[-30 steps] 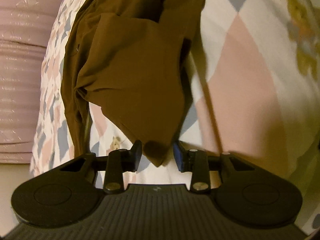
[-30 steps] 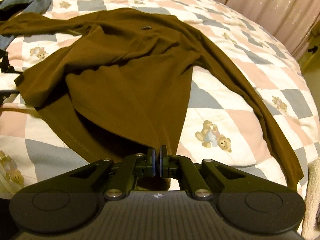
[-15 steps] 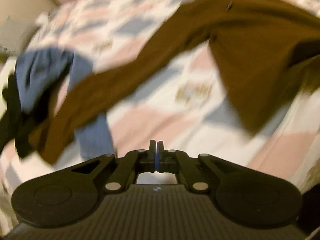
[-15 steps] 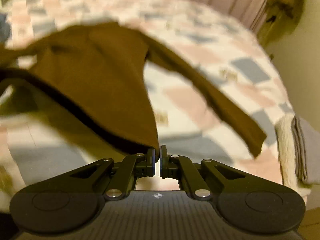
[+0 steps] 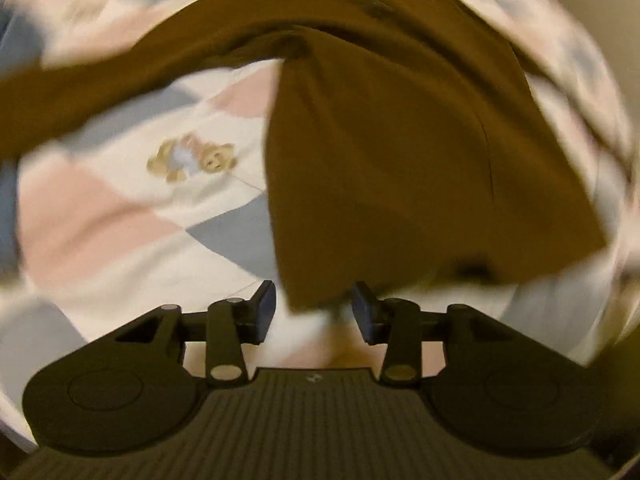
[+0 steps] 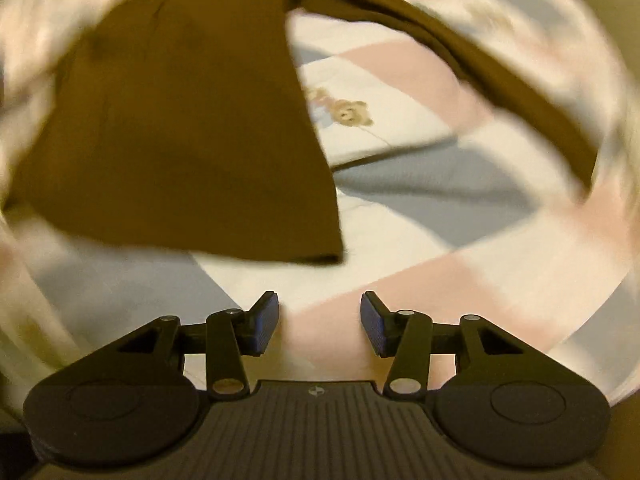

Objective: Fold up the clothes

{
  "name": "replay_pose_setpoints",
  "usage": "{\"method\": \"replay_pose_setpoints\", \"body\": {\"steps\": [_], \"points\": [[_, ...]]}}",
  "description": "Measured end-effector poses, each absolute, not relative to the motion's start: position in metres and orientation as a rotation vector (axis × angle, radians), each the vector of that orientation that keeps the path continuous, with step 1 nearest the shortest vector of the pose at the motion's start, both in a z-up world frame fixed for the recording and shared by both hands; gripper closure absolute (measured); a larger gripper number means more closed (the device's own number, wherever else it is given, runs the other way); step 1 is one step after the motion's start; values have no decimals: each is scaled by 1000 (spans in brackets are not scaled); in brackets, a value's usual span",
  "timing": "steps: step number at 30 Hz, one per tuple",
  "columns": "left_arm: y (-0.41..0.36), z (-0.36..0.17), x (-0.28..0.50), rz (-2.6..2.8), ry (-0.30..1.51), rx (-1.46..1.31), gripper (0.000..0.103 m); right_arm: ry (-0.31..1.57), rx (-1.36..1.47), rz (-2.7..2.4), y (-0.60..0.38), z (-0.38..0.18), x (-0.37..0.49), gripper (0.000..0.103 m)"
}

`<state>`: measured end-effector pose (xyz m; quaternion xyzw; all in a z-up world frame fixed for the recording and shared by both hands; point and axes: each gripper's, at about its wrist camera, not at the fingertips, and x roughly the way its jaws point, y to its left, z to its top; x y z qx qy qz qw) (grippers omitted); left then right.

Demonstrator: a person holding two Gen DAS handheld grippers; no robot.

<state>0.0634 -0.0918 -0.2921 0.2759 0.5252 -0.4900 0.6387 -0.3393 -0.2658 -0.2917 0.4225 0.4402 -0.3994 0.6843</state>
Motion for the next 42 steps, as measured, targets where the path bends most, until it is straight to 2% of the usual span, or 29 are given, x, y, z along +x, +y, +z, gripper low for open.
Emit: {"method": "replay_pose_setpoints", "body": {"steps": [2,5,10,11,12,13,14,17,23,26,28,33,35,36,38,39,40,42], "points": [[-94,-297,67,-1104,1231,590,58,822,1123,-912,-278,-293,-356,54],[-98,-304,72,-1081,1279,530,47,729,1222,-948,-289,-303,-365,51],[-105,-317,80,-1041,1357,428,47,754,1299,-977,-303,-337,-363,46],[-106,-319,82,-1033,1372,408,49,755,1322,-972,-306,-343,-363,45],[-107,-322,84,-1025,1387,387,49,753,1346,-954,-308,-346,-361,59],[-109,-324,86,-1016,1402,367,65,752,1369,-936,-310,-349,-359,90],[-110,-326,87,-1007,1416,346,92,764,1370,-915,-312,-348,-356,95],[-112,-329,93,-985,1448,287,97,773,1350,-862,-318,-330,-355,95],[-62,-225,111,-1012,1248,221,99,662,1353,-747,-315,-262,-378,97],[-45,-202,104,-1005,1202,291,99,686,1355,-708,-303,-255,-378,97],[-39,-214,94,-973,1219,372,99,741,1372,-710,-296,-270,-373,97],[-37,-306,71,-836,1330,631,98,931,1385,-744,-280,-332,-362,97],[-48,-331,63,-807,1332,735,96,986,1362,-740,-285,-343,-353,96],[-55,-338,60,-795,1324,785,94,1021,1346,-721,-290,-343,-347,90],[-68,-332,56,-790,1300,861,91,1090,1285,-661,-301,-333,-337,61],[-71,-323,56,-796,1276,882,86,1128,1240,-636,-306,-325,-333,43],[-72,-312,59,-793,1250,890,78,1139,1173,-633,-312,-314,-332,43],[-72,-285,74,-776,1218,863,76,1121,1116,-631,-333,-294,-339,43]]}}
